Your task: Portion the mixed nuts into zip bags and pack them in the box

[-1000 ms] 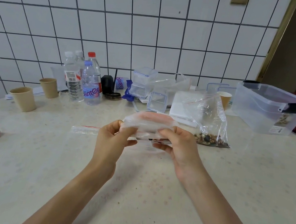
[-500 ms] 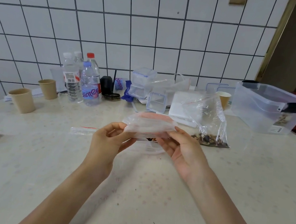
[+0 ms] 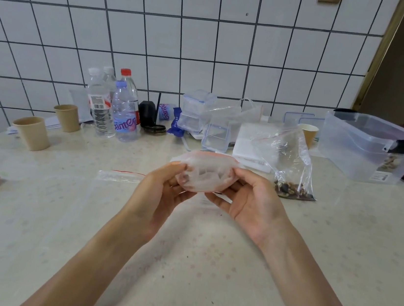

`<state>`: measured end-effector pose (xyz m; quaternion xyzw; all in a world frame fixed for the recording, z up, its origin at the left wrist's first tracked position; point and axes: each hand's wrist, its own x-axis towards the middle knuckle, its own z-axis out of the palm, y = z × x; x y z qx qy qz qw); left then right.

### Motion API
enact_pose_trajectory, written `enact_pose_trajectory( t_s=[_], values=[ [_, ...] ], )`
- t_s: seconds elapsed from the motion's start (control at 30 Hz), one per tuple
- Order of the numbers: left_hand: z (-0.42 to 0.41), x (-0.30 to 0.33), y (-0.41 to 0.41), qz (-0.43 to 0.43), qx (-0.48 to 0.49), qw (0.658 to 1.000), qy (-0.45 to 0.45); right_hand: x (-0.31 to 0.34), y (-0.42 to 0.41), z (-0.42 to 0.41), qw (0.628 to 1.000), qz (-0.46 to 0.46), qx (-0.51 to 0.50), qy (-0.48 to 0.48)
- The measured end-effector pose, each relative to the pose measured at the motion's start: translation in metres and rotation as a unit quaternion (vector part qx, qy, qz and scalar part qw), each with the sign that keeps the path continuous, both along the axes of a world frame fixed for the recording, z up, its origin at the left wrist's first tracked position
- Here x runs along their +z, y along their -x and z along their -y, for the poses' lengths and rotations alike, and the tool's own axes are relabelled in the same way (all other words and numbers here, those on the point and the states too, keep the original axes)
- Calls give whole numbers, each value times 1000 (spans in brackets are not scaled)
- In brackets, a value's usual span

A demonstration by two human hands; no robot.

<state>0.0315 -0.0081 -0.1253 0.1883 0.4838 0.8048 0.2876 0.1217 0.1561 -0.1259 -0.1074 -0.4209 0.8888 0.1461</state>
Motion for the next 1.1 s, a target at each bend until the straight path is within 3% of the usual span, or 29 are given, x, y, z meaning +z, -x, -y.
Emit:
enact_pose_trajectory(
  t_s=[0.13,0.27,0.33,0.4,0.5,0.57,0.7,0.83,1.1],
  values=[
    [0,0,4,49,7,999,-19,-2,2,2,1000,-15,5,2],
    [4,-2,9,153,-66,983,-80,-5,2,-1,998,-44,33,-8],
    [5,-3,10,157,-97,978,-95,-7,2,-3,997,-59,51,-4],
    [6,-1,8,111,-105,983,-98,-6,0,-4,992,-84,71,-57],
    [7,0,4,-67,-82,993,-53,-5,-5,-5,975,-110,81,-178],
    [6,-5,3,-138,-44,989,-21,-7,-4,-3,975,-92,45,-197],
    [-1,-9,-6,-174,96,977,79,-12,3,6,981,-8,-83,-177],
    [-5,-10,-7,-227,197,943,145,-12,9,14,973,46,-117,-191],
    [5,-11,-4,-353,258,877,200,-15,5,4,911,61,-236,-332]
  ],
)
